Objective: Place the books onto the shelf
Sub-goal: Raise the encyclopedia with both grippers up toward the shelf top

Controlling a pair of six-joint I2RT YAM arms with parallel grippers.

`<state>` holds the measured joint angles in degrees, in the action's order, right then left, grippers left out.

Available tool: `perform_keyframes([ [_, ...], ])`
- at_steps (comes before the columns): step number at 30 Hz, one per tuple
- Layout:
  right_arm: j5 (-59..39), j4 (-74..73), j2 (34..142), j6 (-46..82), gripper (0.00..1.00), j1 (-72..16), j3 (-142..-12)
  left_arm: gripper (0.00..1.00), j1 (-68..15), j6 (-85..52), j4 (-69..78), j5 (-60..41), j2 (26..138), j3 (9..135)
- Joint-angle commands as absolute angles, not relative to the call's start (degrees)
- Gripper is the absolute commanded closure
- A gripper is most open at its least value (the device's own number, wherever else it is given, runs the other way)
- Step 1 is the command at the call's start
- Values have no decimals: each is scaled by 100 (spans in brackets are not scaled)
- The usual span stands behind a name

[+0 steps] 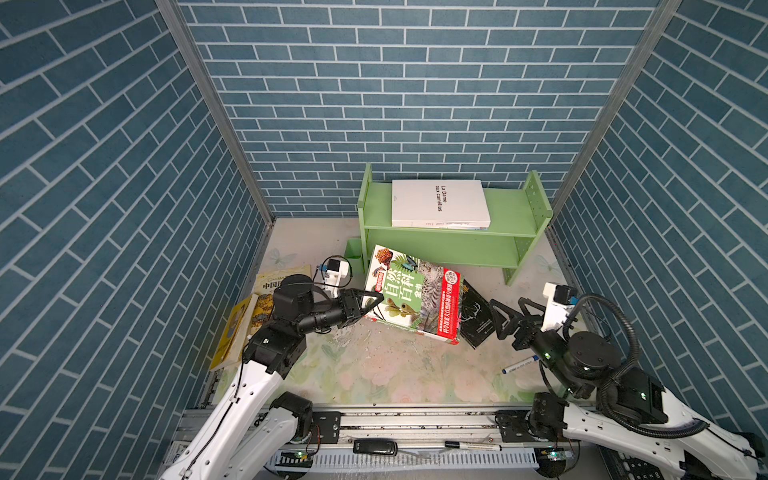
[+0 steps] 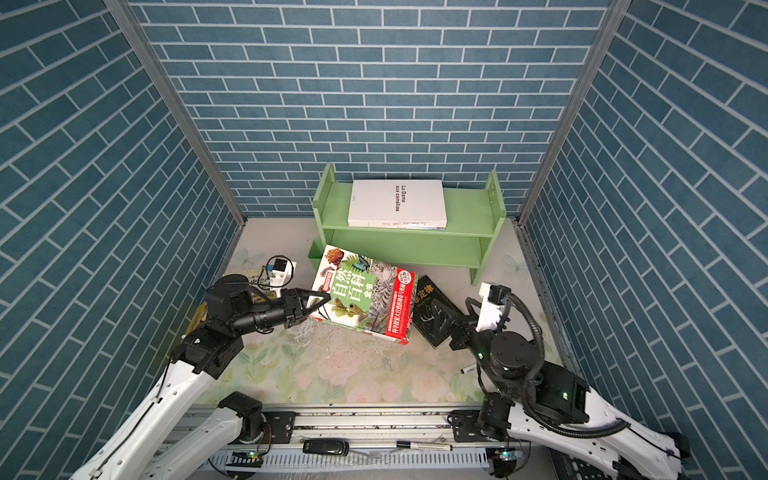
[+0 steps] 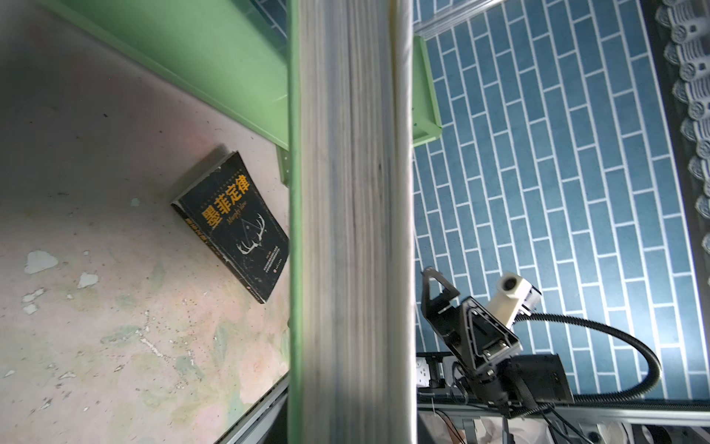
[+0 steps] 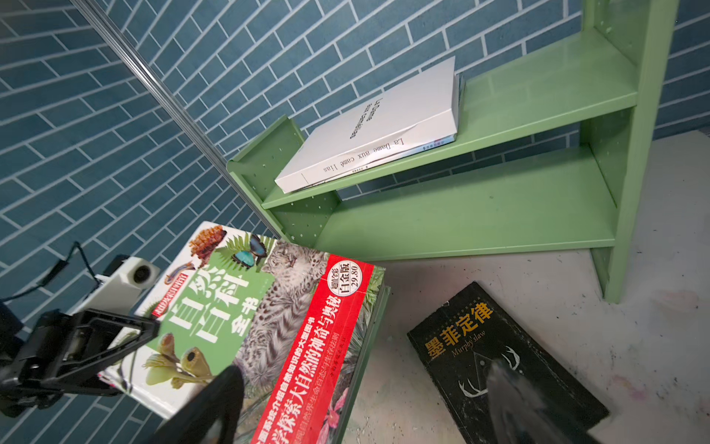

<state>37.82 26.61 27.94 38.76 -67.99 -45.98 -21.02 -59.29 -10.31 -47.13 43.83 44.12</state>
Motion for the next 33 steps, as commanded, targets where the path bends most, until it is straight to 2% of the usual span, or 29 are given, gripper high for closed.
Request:
perform_keyframes([
  [1,3468,2629,3356,3960,2,-6685,-4967,98,-2118,-5812,614,-5407,4146,5253],
  [3,3236,2406,3544,3795,2,-6480,-5096,98,-2118,-5640,422,-5459,4173,5564],
  [6,2091,1719,3746,3783,2,-5744,-5120,99,-2118,-5402,319,-5528,4389,6012],
  [13,-705,342,4932,4177,2,-4292,-5515,100,-2118,-5492,1444,-5502,5199,6632],
  [17,-1630,-142,5331,4382,2,-3832,-5812,100,-2110,-5529,1942,-5563,5816,7162],
  [26,-2914,-1325,5483,5620,1,-2676,-5333,100,-2101,-6064,2471,-5363,7268,8381],
  [33,-2854,-1259,5595,5619,2,-2127,-5548,100,-2087,-6923,2872,-4945,8520,9229],
])
